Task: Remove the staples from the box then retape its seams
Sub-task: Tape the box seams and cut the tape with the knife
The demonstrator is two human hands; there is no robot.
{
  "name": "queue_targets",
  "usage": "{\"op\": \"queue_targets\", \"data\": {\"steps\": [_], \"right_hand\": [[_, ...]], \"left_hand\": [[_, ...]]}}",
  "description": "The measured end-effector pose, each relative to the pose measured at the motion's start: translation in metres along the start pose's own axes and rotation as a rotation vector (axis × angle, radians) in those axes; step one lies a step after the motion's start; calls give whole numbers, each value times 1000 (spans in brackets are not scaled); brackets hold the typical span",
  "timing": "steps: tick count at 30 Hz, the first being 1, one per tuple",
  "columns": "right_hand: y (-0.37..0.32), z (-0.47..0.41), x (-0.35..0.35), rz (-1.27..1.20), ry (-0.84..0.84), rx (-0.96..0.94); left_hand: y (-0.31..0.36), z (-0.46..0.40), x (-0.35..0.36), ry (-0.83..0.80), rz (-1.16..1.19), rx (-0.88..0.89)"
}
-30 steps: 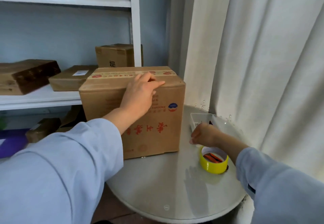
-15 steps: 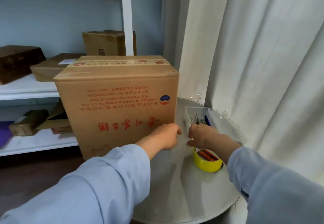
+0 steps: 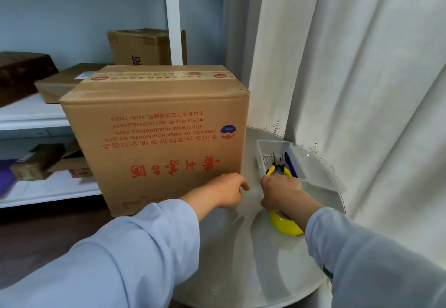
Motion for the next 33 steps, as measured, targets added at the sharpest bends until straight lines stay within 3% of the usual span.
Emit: {"op": "queue_targets", "data": {"steps": [10,17,20,23,26,29,33], "right_hand": [[-2,9,-4,-58,-85,-1],[8,31,-42,-226,264,32],[20,35,-57,-447,356,42],[28,43,-78,-913,368,-48],[22,60,-101,-1296,330,-166],[7,73,-116,-1374,293,-231],[-8,78,-125,-1404,294,-257]], "left_hand": [[0,14,-7,-14,27,34],[1,30,-14,21,44,48],[3,36,-20,57,46,65],[3,46,-39,185,94,82],[3,58,-67,372,285,91],[5,69,-89,443,491,114],[8,78,-96,391,614,120]]}}
Point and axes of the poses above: each hand's wrist, its own z-axis away from the middle knuckle, its own x-axis out of the palm, y = z × x, the point moved 6 cm from there along -z, towards the middle knuckle, and after that the axes turned 15 degrees about -z, right-handed, at the moved point
